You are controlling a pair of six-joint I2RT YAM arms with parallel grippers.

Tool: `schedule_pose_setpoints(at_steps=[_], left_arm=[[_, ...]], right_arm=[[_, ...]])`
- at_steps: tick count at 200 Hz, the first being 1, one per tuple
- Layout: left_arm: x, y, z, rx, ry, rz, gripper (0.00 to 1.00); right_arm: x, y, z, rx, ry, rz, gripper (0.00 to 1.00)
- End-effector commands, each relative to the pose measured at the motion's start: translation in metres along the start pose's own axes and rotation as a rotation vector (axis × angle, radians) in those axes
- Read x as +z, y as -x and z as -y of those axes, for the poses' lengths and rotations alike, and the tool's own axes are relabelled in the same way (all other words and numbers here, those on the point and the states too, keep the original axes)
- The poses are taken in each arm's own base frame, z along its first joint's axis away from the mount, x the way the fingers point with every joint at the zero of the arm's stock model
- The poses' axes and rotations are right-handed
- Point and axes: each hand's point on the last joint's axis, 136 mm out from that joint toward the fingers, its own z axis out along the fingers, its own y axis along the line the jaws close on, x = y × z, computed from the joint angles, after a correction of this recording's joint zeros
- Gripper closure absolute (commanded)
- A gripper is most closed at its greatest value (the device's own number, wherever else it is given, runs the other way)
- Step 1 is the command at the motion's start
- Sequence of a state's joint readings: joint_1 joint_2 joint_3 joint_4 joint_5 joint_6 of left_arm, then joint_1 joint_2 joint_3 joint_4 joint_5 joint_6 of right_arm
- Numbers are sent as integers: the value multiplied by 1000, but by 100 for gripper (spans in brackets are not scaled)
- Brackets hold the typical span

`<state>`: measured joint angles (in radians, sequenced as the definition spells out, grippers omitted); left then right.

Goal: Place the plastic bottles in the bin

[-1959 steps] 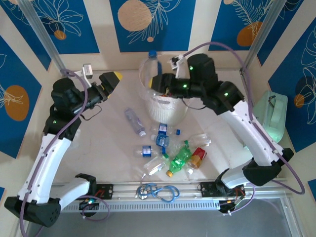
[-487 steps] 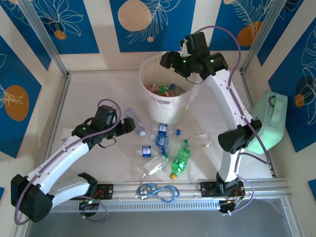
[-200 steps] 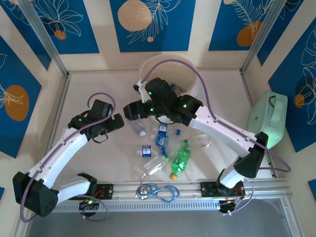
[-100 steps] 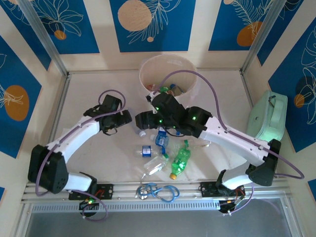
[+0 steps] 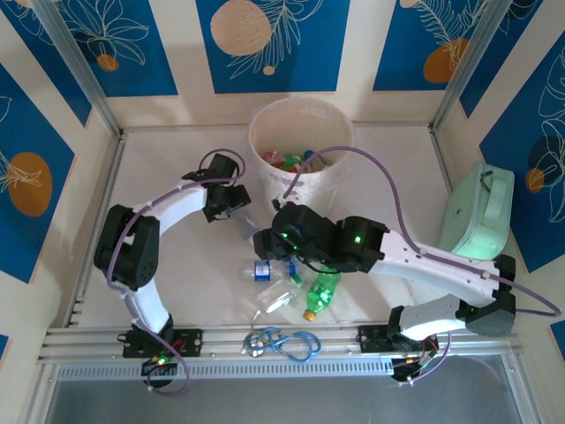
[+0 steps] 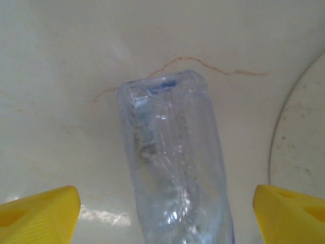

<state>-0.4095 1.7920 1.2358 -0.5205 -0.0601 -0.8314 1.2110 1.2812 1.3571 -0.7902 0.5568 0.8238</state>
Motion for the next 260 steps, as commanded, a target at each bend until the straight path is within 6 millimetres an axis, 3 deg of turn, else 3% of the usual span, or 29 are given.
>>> schedule_pose_setpoints(at_steps=[1, 23, 63, 129, 207, 260], left_arm=[[10, -3, -10, -40, 56, -28, 13], [20, -3, -8, -49, 55, -43, 13], [36, -4, -2, -40, 66, -81, 21], [46, -13, -2, -36, 51, -123, 34], [23, -11, 8, -40, -32, -101, 39], [-21, -4, 9, -76, -130, -46, 41]], right_arm=[[-17, 2, 23, 61, -51, 49, 29], [-23, -1, 34, 95, -47, 57, 29], [-17, -15, 50, 128, -82, 13, 29], [-20, -12, 56, 152, -66, 30, 29], [-19, -10, 50, 154, -30, 36, 30], [-20, 2, 24, 116, 40, 28, 30]])
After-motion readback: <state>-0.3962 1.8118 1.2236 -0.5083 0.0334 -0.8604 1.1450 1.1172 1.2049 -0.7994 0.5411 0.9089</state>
